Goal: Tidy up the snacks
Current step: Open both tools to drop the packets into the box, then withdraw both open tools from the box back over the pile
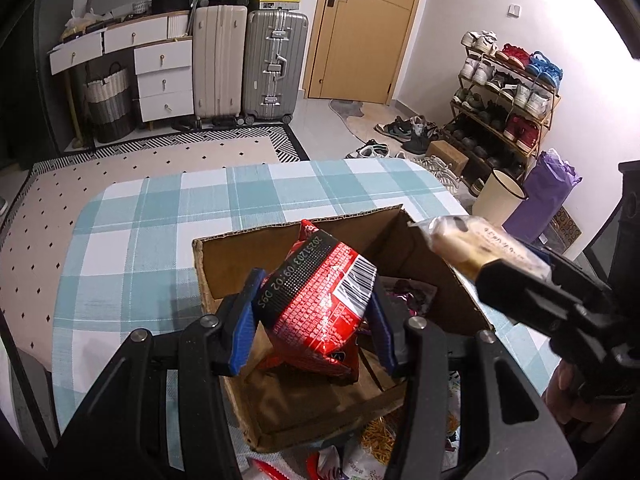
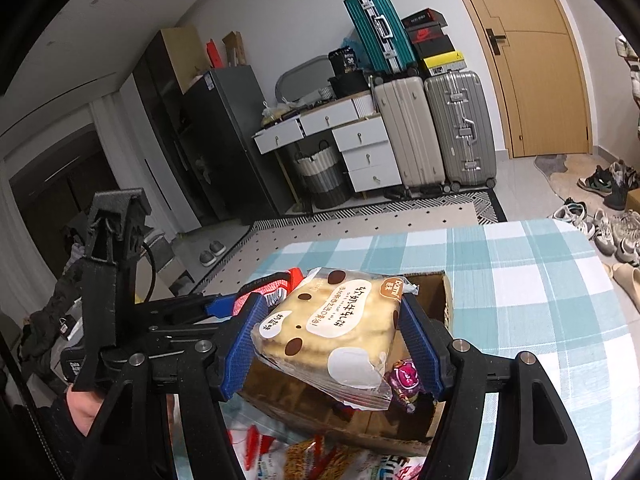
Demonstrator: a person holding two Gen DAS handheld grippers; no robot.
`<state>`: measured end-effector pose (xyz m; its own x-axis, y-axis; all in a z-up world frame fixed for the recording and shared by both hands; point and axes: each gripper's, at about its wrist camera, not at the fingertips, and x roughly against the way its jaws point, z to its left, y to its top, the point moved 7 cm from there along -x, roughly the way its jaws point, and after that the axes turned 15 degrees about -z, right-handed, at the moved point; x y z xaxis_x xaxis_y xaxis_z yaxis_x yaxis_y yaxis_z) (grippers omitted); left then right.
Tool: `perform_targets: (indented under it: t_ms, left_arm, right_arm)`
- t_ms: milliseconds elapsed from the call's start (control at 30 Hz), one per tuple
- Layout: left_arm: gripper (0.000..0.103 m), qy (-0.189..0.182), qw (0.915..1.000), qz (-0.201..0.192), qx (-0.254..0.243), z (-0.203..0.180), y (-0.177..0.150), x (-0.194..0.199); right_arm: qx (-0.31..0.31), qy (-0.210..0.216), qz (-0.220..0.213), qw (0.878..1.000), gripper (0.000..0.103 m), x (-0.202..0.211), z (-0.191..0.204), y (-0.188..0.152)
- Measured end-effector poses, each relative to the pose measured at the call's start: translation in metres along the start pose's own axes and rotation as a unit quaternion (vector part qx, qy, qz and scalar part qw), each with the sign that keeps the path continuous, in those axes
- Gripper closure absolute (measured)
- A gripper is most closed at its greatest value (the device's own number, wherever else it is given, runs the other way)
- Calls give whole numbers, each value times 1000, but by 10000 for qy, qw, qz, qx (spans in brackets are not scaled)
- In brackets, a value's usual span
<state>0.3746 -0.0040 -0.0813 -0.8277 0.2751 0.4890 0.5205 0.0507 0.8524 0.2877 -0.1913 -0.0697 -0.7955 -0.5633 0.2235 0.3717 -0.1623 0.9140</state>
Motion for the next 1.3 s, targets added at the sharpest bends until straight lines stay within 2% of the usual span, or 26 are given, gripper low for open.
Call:
perform_targets:
  t_ms: [167, 200, 267, 333, 400, 467, 900, 1300]
  left_arm:
    - [56, 67, 9999, 20, 132, 7, -3, -12]
    - [54, 66, 9998, 22, 194, 10, -3, -14]
    - [43, 108, 9997, 65, 230, 13, -5, -15]
    - [42, 154, 9997, 4, 196, 14, -4, -12]
    - [36, 154, 9997, -57, 172, 14, -3, -7]
    - [34, 162, 9997, -134, 150, 14, 0, -1]
    - [26, 369, 9982, -457, 82, 5, 4, 65]
    - [16, 561, 9962, -673, 4, -8, 0, 126]
  right_arm:
    - [-113, 71, 161, 9998, 34, -16, -6, -9]
    - [-169, 85, 197, 9996, 33, -19, -9, -11]
    - [-291, 136, 226, 9992, 27, -22, -12, -14]
    - [-280, 102, 207, 9993, 22, -22, -13, -14]
    - [-277, 71, 121, 9995, 22, -18, -14, -12]
    - [-263, 40, 74, 9996, 22, -13, -14, -9]
    - [-35, 13, -382, 9993, 19, 44, 11, 18]
    - [160, 48, -650, 9977, 17, 103, 46, 23]
